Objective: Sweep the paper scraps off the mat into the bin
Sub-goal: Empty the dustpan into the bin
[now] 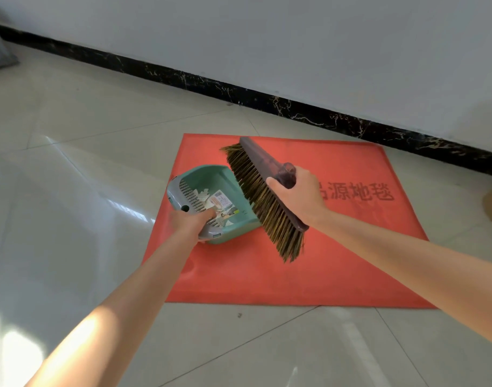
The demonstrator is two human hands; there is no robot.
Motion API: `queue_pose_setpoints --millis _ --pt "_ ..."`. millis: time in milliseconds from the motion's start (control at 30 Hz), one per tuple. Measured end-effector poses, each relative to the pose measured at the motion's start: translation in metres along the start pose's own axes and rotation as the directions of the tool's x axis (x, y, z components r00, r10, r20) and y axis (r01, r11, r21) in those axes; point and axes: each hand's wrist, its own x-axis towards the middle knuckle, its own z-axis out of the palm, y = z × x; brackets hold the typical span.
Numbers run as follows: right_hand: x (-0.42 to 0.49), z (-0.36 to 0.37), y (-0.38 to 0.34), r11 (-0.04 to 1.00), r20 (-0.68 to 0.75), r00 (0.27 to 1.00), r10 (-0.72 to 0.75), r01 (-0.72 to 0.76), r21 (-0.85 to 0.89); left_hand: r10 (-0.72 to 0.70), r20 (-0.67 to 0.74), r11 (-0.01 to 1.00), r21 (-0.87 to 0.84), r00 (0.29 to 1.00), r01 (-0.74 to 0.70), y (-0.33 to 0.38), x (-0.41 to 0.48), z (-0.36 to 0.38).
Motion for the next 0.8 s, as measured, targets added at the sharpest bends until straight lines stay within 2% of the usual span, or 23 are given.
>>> queue_pose_setpoints --millis 200,300,433,533,800 --pt "0.017 -0.006 -0.007 0.998 -0.005 1.0 0.029 -0.029 0.051 0.137 0.004 0.989 -0.049 0.991 -0.136 0.017 -0.017 0.001" --pt "0.04 -0.011 -0.024 0.997 0.051 0.999 -0.006 0.003 0.071 0.228 0.013 0.973 0.044 0.974 -0.229 0.049 -0.018 -0.001" --pt "0.077 -0.024 -0.061 0.998 0.1 0.994 -0.045 0.04 0.053 0.239 0.015 0.963 0.121 0.971 -0.239 0.113 -0.023 -0.006" --pt "0.105 -0.051 -0.106 0.998 0.105 0.993 -0.056 0.052 0.039 0.248 0.018 0.963 0.1 0.969 -0.249 0.171 -0.039 -0.01" --pt "0.159 -0.186 -0.257 0.998 0.151 0.988 -0.03 0.022 0.054 0.184 0.057 0.979 0.073 0.981 -0.188 0.35 -0.152 -0.03"
